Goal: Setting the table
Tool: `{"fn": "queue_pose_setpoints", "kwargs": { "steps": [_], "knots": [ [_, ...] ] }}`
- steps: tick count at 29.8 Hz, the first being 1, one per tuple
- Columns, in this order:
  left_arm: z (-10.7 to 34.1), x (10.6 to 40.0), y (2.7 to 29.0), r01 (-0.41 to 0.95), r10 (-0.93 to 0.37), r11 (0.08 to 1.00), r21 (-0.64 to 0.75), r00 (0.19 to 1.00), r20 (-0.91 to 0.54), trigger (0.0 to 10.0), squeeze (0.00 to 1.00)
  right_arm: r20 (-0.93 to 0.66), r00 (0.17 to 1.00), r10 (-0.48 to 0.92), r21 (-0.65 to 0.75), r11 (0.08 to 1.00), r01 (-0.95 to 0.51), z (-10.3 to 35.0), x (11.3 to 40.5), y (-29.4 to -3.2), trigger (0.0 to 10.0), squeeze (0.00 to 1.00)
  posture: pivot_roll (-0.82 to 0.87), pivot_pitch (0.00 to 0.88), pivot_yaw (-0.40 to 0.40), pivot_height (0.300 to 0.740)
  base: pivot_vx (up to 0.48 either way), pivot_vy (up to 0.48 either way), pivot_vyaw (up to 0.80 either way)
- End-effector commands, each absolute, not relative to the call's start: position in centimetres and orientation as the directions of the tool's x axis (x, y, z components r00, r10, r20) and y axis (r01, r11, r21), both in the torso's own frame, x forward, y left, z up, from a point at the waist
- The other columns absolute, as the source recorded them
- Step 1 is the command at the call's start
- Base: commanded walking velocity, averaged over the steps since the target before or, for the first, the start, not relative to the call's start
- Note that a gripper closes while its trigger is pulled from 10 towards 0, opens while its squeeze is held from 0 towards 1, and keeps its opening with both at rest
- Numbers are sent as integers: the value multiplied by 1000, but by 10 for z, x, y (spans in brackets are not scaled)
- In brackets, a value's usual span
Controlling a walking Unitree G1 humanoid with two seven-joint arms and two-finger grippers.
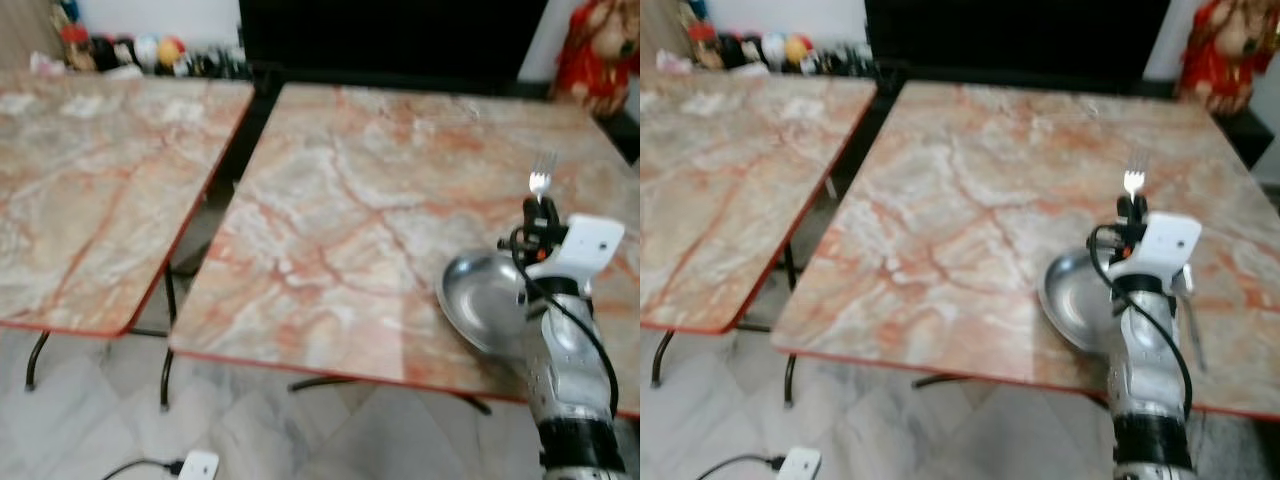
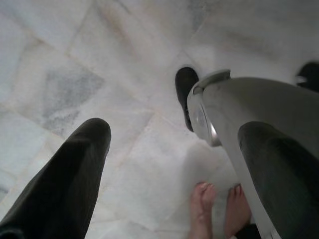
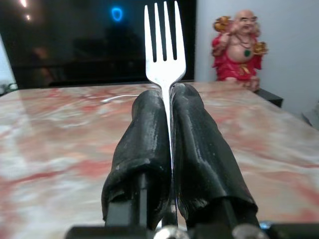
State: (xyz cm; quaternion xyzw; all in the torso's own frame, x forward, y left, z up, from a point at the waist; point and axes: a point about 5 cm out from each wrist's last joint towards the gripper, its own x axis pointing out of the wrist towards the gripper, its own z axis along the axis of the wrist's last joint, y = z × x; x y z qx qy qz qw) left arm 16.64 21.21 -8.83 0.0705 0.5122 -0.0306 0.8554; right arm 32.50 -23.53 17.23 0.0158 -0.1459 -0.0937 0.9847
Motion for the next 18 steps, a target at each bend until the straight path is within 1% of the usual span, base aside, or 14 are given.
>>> {"fn": "queue_pose_setpoints", "kwargs": {
  "steps": [1, 4, 7, 11, 14, 15, 17, 18],
  "knots": [
    [-92, 160, 206, 133, 5, 989, 72, 447, -895, 10000, 0, 285, 931, -227, 63, 974, 218, 177, 324, -247, 10000, 0, 35, 73, 4, 740, 0, 0, 0],
    [-92, 160, 205, 136, 4, 988, 73, 447, -894, 10000, 0, 282, 928, -243, 42, 969, 242, 180, 326, -253, 10000, 0, 37, 73, 3, 740, 0, 0, 0],
    [-92, 160, 205, 137, 3, 988, 72, 446, -895, 10000, 0, 279, 914, -295, 46, 955, 294, 188, 329, -267, 10000, 0, 33, 74, 3, 740, 0, 0, 0],
    [-92, 161, 205, 138, 2, 988, 71, 446, -895, 10000, 0, 246, 913, -324, 39, 945, 325, 189, 333, -273, 10000, 0, 31, 75, 4, 740, 0, 0, 0],
    [-92, 161, 205, 136, 1, 988, 68, 447, -895, 10000, 0, 174, 913, -370, 9, 927, 374, 186, 337, -283, 10000, 0, 36, 75, 4, 740, 0, 0, 0],
    [-92, 161, 205, 136, 1, 988, 68, 447, -895, 10000, 0, 174, 913, -370, 9, 927, 374, 186, 337, -283, 10000, 0, 36, 75, 4, 740, 0, 0, 0],
    [-92, 161, 205, 134, -1, 989, 67, 447, -894, 10000, 0, 70, 905, -420, -19, 906, 423, 176, 338, -292, 10000, 0, 37, 74, 6, 740, 0, 0, 0],
    [-92, 161, 205, 134, -1, 989, 67, 447, -895, 10000, 0, 49, 901, -431, -24, 901, 433, 174, 338, -294, 10000, 0, 36, 75, 9, 740, 0, 0, 0]
  ]
}}
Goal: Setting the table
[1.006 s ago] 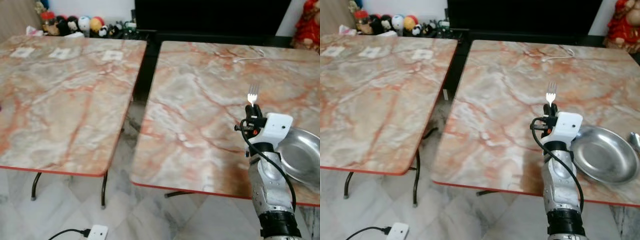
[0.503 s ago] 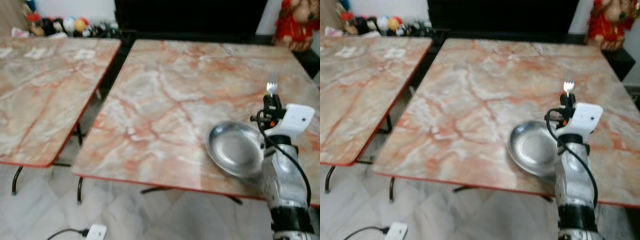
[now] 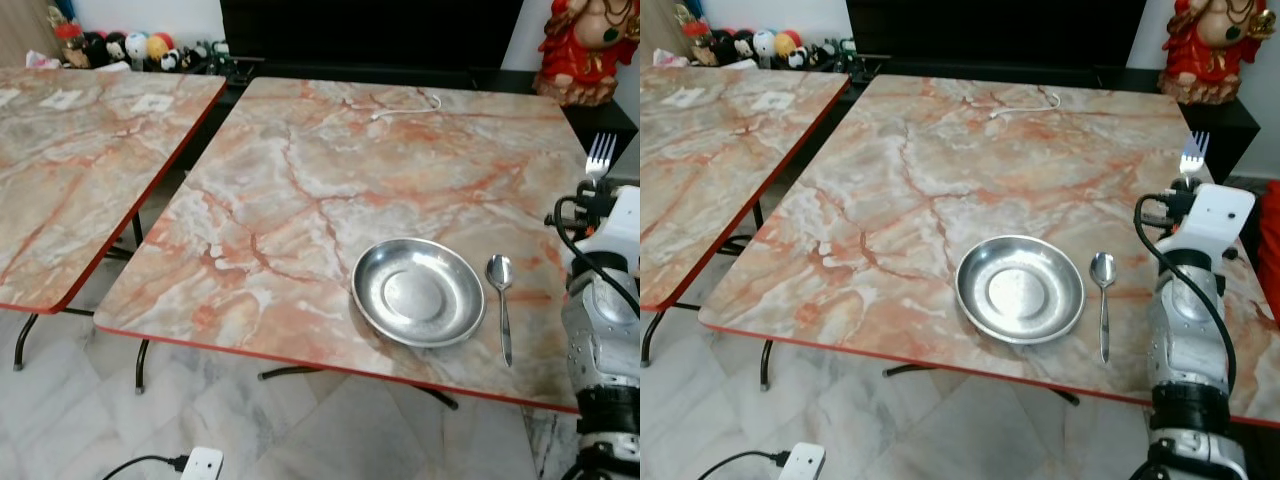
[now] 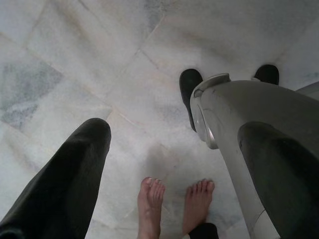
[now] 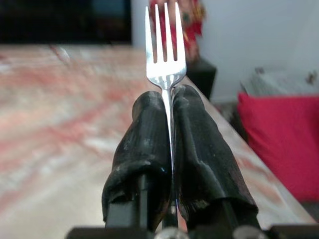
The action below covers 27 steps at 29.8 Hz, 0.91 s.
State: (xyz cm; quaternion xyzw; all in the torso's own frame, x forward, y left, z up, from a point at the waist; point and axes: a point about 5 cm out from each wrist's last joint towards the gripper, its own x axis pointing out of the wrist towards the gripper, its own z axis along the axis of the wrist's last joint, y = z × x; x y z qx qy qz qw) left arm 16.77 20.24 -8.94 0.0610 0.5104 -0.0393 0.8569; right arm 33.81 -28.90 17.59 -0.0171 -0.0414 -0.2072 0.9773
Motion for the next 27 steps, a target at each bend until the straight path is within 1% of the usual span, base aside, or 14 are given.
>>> {"fn": "queue_pose_setpoints", "kwargs": {
  "steps": [1, 3, 4, 5, 6, 9, 11, 18, 19, 21, 23, 24, 25, 27],
  "knots": [
    [-92, 161, 205, 136, -1, 988, 67, 447, -895, 10000, 0, 31, 897, -441, -30, 896, 442, 172, 338, -297, 10000, 0, 37, 75, 10, 740, 0, 0, 0],
    [-92, 161, 205, 139, -1, 988, 68, 446, -895, 10000, 0, 18, 894, -448, -38, 893, 448, 171, 339, -299, 10000, 0, 38, 74, 11, 740, 0, 0, 0],
    [-92, 162, 205, 144, -3, 987, 69, 445, -895, 10000, 0, -41, 894, -446, -74, 894, 443, 166, 339, -302, 10000, 0, 36, 72, 16, 740, 0, 0, 0],
    [-92, 162, 205, 144, -3, 987, 69, 445, -895, 10000, 0, -41, 894, -446, -74, 894, 443, 166, 339, -302, 10000, 0, 36, 72, 16, 740, 0, 0, 0],
    [-92, 162, 205, 146, -6, 987, 66, 444, -896, 10000, 0, -90, 893, -441, -103, 896, 432, 160, 339, -304, 10000, 0, 36, 72, 16, 740, 0, 0, 0],
    [-91, 162, 205, 147, -7, 987, 65, 445, -895, 10000, 0, -133, 905, -404, -71, 915, 398, 156, 342, -300, 10000, 0, 35, 66, 19, 740, 0, 0, 0],
    [-91, 163, 205, 148, -9, 987, 64, 446, -895, 10000, 0, -157, 909, -387, -79, 922, 379, 153, 344, -297, 10000, 0, 37, 64, 22, 740, 0, 0, 0],
    [-91, 163, 205, 150, -15, 987, 59, 449, -894, 10000, 0, -193, 887, -419, -124, 908, 401, 142, 346, -301, 10000, 0, 43, 56, 24, 740, 0, 0, 0],
    [-91, 163, 205, 152, -16, 987, 59, 447, -894, 10000, 0, -237, 880, -411, -134, 911, 389, 134, 345, -301, 10000, 0, 45, 55, 22, 740, 0, 0, 0],
    [-91, 163, 205, 152, -16, 987, 58, 446, -895, 10000, 0, -252, 878, -406, -134, 914, 384, 131, 345, -301, 10000, 0, 45, 54, 22, 740, 0, 0, 0],
    [-91, 163, 205, 152, -16, 987, 58, 445, -895, 10000, 0, -275, 885, -376, -91, 926, 366, 125, 346, -296, 10000, 0, 48, 53, 22, 740, 0, 0, 0],
    [-91, 163, 205, 152, -16, 987, 58, 445, -895, 10000, 0, -275, 885, -376, -91, 926, 366, 125, 346, -296, 10000, 0, 48, 53, 22, 740, 0, 0, 0],
    [-91, 163, 205, 153, -17, 987, 58, 445, -895, 10000, 0, -279, 896, -346, -61, 937, 343, 123, 347, -292, 10000, 0, 49, 52, 23, 740, 0, 0, 0],
    [-91, 163, 205, 153, -18, 987, 57, 446, -895, 10000, 0, -288, 905, -315, -45, 948, 315, 121, 349, -288, 10000, 0, 49, 52, 23, 740, 0, 0, 0]
  ]
}}
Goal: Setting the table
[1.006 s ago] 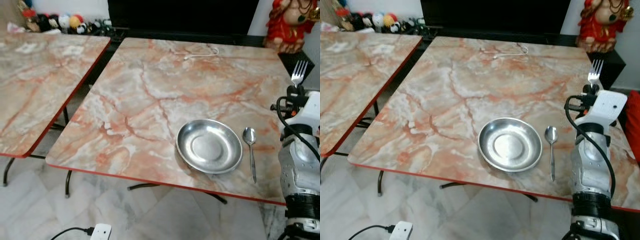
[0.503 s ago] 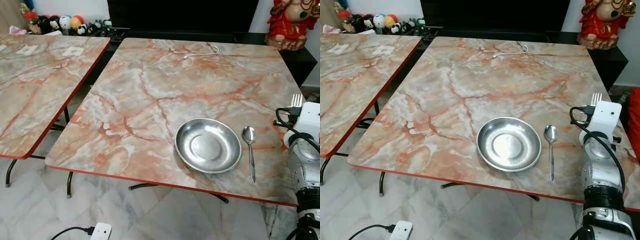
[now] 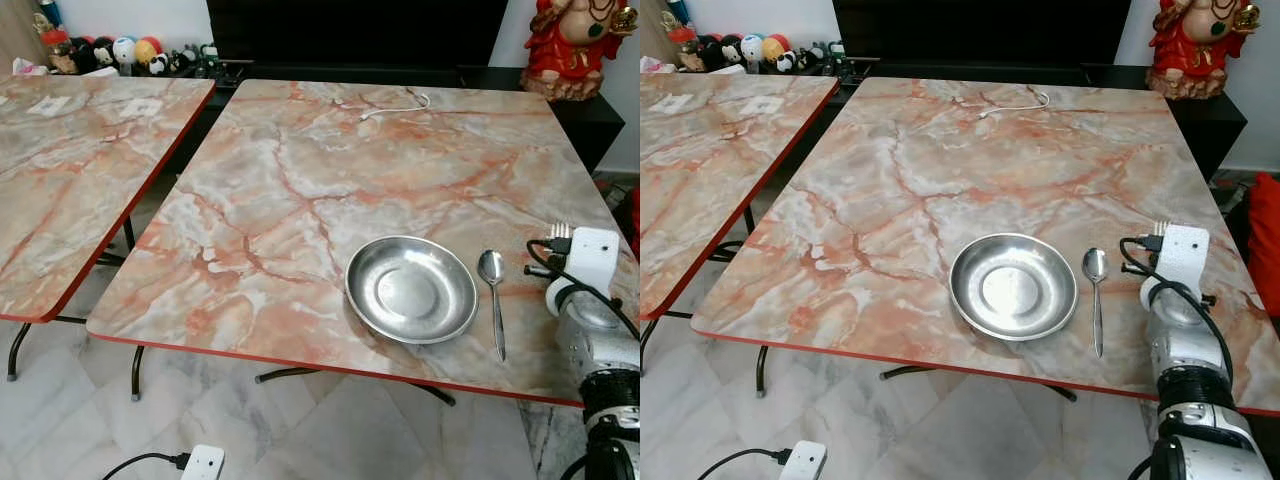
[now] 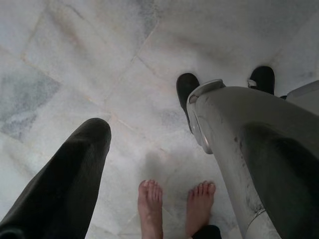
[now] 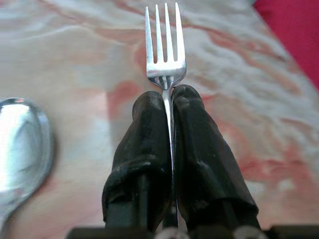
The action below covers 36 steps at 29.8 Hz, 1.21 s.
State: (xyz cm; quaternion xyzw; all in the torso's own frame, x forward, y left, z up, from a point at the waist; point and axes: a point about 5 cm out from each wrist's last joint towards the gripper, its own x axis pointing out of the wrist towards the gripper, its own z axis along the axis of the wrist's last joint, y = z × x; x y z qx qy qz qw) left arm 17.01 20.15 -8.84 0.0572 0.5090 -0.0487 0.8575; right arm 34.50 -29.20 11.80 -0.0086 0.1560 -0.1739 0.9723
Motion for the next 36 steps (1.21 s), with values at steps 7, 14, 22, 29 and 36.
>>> {"fn": "queue_pose_setpoints", "kwargs": {
  "steps": [7, 14, 22, 29, 36],
  "knots": [
    [-91, 163, 206, 153, -17, 987, 57, 447, -895, 10000, 0, -316, 905, -285, -49, 958, 284, 114, 351, -284, 10000, 0, 59, 46, 25, 740, 0, 0, 0],
    [-91, 162, 208, 155, -16, 986, 59, 443, -896, 10000, 0, -335, 902, -270, -57, 962, 267, 110, 350, -283, 10000, 0, 59, 43, 29, 740, 0, 0, 0],
    [-91, 162, 209, 154, -16, 986, 59, 445, -895, 10000, 0, -351, 901, -256, -44, 965, 257, 103, 348, -279, 10000, 0, 58, 46, 32, 740, 0, 0, 0],
    [-91, 162, 208, 159, -22, 986, 54, 444, -896, 10000, 0, -351, 904, -243, -35, 969, 246, 98, 345, -272, 10000, 0, 54, 47, 32, 740, 0, 0, 0],
    [-91, 162, 207, 166, -26, 985, 53, 440, -898, 10000, 0, -358, 900, -249, -40, 967, 252, 95, 343, -272, 10000, 0, 56, 46, 30, 740, 0, 0, 0]
  ]
}}
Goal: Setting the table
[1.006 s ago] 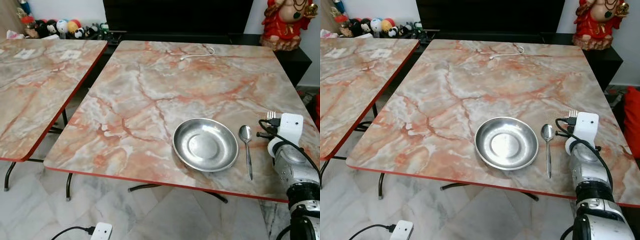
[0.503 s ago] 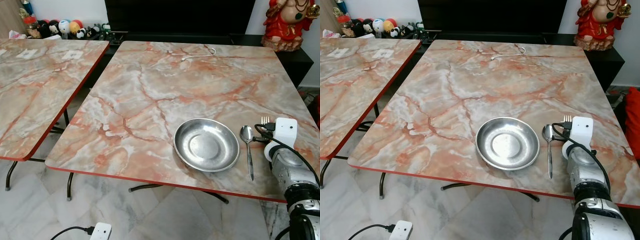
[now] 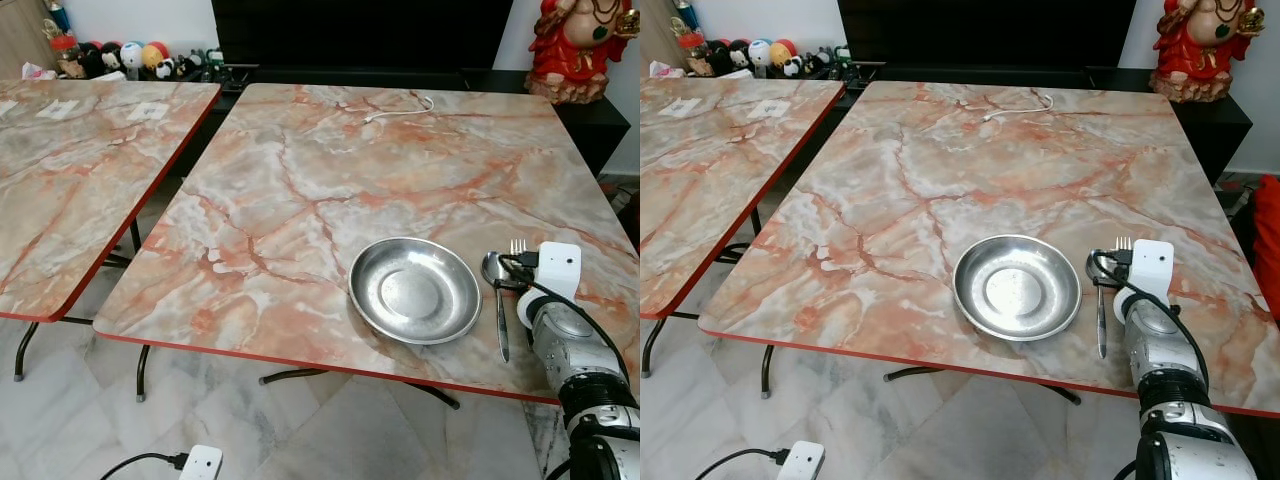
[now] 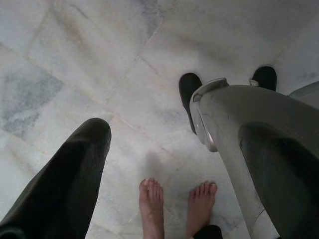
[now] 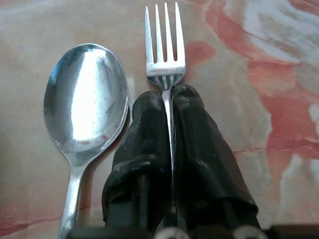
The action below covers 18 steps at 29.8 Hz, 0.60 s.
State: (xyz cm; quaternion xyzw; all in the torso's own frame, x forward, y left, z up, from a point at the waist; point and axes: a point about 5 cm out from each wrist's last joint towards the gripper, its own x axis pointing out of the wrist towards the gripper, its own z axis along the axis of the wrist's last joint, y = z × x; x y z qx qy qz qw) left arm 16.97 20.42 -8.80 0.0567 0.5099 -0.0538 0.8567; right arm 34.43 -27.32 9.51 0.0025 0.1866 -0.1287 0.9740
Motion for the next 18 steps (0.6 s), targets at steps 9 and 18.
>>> {"fn": "queue_pose_setpoints", "kwargs": {
  "steps": [9, 18],
  "knots": [
    [-91, 162, 207, 166, -26, 985, 53, 440, -897, 10000, 0, -361, 899, -249, -40, 967, 252, 94, 344, -271, 10000, 0, 57, 48, 30, 740, 0, 0, 0],
    [-91, 162, 208, 168, -26, 984, 54, 440, -898, 10000, 0, -365, 897, -249, -41, 967, 252, 93, 343, -271, 10000, 0, 58, 49, 31, 740, 0, 0, 0]
  ]
}}
